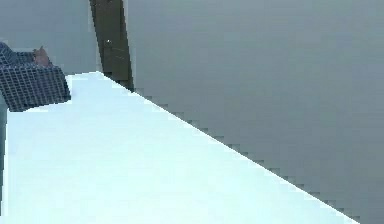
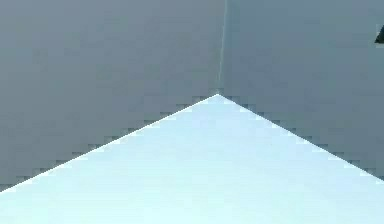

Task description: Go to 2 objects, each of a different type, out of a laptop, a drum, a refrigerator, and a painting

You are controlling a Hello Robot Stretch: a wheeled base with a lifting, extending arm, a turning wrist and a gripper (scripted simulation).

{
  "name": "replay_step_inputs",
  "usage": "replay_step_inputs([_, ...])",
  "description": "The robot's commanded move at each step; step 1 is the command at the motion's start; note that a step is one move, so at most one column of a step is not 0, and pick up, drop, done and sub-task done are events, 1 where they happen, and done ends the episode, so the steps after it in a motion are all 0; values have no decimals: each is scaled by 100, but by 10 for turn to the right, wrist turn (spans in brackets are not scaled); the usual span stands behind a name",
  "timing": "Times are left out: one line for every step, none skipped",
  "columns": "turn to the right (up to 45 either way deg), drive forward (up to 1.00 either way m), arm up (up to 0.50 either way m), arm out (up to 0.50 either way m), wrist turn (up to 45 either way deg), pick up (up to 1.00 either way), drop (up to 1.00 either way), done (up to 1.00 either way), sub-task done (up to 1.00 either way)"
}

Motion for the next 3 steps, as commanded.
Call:
replay_step_inputs([-210,0,0,0,0,0,0,0,0])
replay_step_inputs([0,100,0,0,0,0,0,0,0])
replay_step_inputs([0,100,0,0,0,0,0,0,0])
